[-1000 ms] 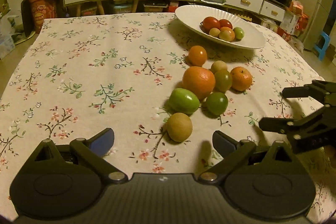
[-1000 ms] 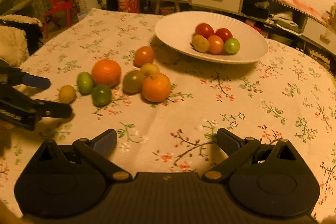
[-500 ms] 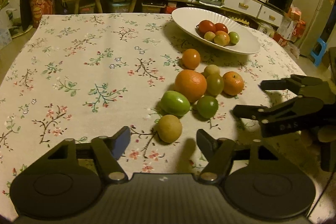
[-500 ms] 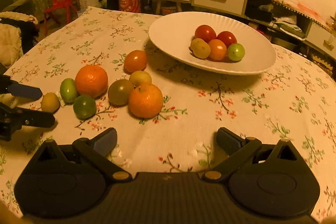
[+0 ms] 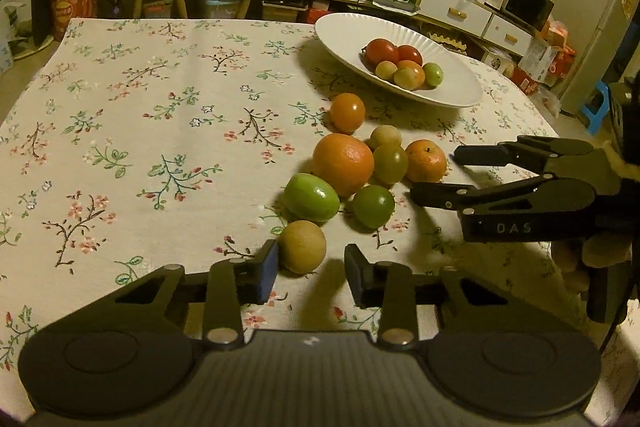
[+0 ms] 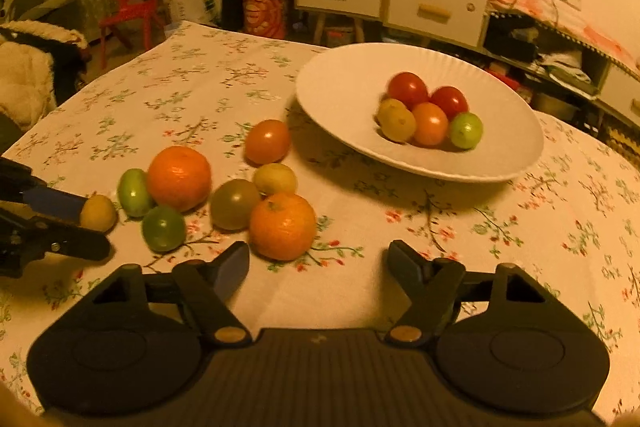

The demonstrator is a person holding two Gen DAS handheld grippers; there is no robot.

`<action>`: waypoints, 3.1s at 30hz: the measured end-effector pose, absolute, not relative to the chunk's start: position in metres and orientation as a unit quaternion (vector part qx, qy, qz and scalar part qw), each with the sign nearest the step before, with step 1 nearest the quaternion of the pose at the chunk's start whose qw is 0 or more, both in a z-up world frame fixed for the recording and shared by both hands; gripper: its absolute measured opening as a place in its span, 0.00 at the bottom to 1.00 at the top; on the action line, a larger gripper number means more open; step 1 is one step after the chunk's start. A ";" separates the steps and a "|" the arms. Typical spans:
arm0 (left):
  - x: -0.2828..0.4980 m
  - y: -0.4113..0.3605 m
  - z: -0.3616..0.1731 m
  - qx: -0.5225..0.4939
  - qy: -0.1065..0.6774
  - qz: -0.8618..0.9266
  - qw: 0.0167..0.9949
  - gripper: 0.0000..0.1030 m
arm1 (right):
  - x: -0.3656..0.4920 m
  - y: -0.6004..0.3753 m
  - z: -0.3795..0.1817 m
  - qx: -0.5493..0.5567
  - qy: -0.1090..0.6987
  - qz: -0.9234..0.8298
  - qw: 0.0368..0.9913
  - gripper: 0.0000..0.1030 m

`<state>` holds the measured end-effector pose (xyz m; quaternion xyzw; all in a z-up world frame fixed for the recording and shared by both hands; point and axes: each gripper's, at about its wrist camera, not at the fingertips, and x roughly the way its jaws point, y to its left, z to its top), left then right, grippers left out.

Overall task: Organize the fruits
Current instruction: 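Grasp another brown fruit with the left gripper while the right gripper grasps an orange mandarin, then carry the brown fruit and mandarin over the plate and open both grippers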

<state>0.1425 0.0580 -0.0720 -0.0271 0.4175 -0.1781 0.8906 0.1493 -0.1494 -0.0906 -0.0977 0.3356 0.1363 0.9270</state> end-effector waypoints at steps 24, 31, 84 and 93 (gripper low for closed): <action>0.145 0.054 -0.072 -0.024 0.416 -0.176 0.892 0.25 | 0.149 -0.138 -0.088 -0.089 0.329 0.154 0.928 0.32; 0.146 0.059 -0.071 -0.040 0.418 -0.174 0.891 0.19 | 0.146 -0.143 -0.086 -0.052 0.335 0.167 0.926 0.31; 0.270 -0.052 -0.036 0.047 0.356 -0.198 0.912 0.19 | 0.230 -0.225 -0.040 -0.014 0.285 0.060 0.957 0.31; 0.280 -0.056 -0.042 0.050 0.369 -0.193 0.908 0.19 | 0.243 -0.233 -0.047 -0.011 0.301 0.042 0.953 0.31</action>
